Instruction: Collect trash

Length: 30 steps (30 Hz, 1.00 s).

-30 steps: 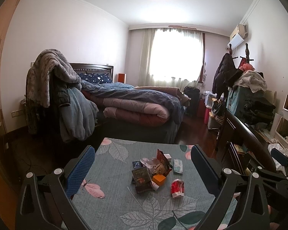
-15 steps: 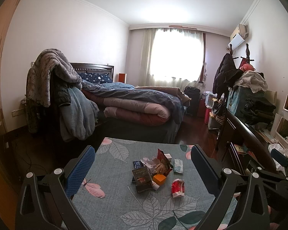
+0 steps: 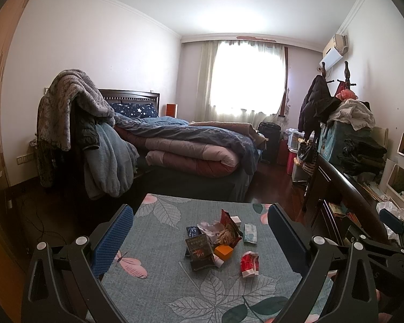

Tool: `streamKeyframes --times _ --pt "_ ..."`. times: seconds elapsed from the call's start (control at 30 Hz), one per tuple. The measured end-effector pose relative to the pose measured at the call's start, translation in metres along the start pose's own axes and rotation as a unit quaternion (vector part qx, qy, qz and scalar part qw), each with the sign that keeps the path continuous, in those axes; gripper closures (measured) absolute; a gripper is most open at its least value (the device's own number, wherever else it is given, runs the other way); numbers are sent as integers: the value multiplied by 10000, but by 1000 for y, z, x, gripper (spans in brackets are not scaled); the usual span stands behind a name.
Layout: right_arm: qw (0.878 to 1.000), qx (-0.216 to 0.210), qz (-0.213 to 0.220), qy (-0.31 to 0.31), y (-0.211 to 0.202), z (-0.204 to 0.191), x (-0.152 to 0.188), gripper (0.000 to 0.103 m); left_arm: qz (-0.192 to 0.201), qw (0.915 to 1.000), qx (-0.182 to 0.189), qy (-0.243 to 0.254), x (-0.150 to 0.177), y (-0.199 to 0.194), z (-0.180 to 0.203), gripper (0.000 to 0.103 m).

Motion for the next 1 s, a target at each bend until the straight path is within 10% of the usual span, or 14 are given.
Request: streamKeyframes --times 1.0 --pt "9996 -3 -282 38 25 9 14 3 -208 9998 8 68 26 24 12 4"
Point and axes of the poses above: each gripper's, at about its wrist camera, not at the fingertips, and y roughly the way its jaws point, z to its right, x to its underside, the point moved 4 cm from there along y, roughly the way its jaws point, and after that the axes turned 6 degrees about y, right-handed, at the moved point
